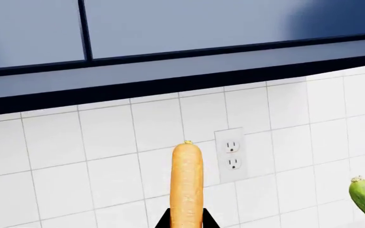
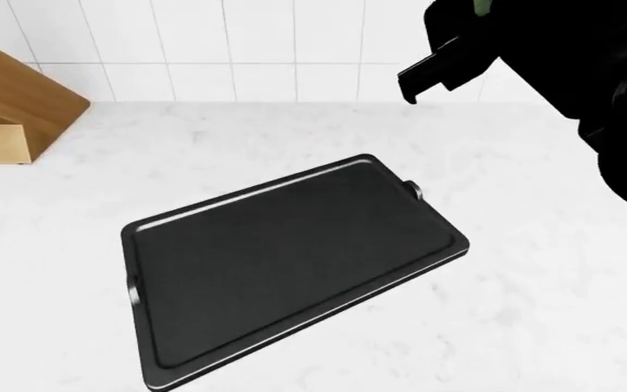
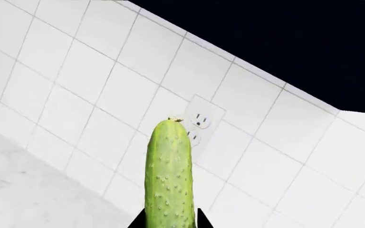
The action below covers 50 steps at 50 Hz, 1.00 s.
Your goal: Place the two vegetables and bowl onto the tray for setting up a vegetable dip station.
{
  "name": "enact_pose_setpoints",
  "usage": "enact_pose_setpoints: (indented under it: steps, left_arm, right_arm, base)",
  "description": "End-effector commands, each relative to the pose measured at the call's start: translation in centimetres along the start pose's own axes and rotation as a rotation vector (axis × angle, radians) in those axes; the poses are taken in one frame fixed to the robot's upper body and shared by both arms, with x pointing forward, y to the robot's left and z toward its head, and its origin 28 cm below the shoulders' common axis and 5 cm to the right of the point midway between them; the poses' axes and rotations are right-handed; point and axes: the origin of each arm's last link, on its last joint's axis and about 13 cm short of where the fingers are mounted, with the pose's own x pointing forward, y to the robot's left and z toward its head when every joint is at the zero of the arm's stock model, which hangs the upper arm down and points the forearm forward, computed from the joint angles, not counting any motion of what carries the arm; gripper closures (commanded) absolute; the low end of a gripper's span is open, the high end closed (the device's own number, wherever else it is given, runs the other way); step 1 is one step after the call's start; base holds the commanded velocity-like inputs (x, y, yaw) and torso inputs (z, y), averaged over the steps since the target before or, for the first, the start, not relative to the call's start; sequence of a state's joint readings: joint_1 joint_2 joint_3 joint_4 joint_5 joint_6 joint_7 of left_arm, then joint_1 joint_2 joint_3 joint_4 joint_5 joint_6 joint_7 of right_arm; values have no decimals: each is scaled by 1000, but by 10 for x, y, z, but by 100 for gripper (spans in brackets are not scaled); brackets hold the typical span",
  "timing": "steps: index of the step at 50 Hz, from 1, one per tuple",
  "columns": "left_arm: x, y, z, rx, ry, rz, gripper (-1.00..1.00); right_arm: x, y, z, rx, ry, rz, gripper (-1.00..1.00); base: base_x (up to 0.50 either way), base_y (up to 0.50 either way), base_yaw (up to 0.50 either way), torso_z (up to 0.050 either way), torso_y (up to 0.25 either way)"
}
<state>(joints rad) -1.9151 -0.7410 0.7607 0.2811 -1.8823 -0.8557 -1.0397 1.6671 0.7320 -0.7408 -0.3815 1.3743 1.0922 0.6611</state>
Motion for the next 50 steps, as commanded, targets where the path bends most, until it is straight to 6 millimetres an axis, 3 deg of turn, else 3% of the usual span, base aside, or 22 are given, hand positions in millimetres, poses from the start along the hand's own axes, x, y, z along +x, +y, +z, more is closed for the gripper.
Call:
enact_pose_setpoints:
  steps: [1, 11, 17, 39, 50]
  left_arm:
    - [0, 0, 1, -3, -5, 3, 100]
    - [-1, 2, 3, -3, -10, 15, 100]
    - [0, 2, 1, -2, -8, 14, 100]
    - [0, 1, 0, 0, -5, 11, 100]
    - [0, 1, 1, 0, -6, 9, 100]
  right_arm:
    - [5, 7, -17, 128, 45, 63, 100]
    - [4, 10, -20, 324, 58, 144, 100]
    - [8, 10, -8, 323, 169, 301, 100]
    - [5, -2, 16, 346, 477, 403, 100]
    - [19, 0, 14, 290, 623, 440, 100]
  base:
    - [0, 0, 0, 0, 0]
    - [0, 0, 0, 0, 0]
    - [0, 0, 0, 0, 1]
    - [0, 0, 0, 0, 0]
    - [0, 0, 0, 0, 1]
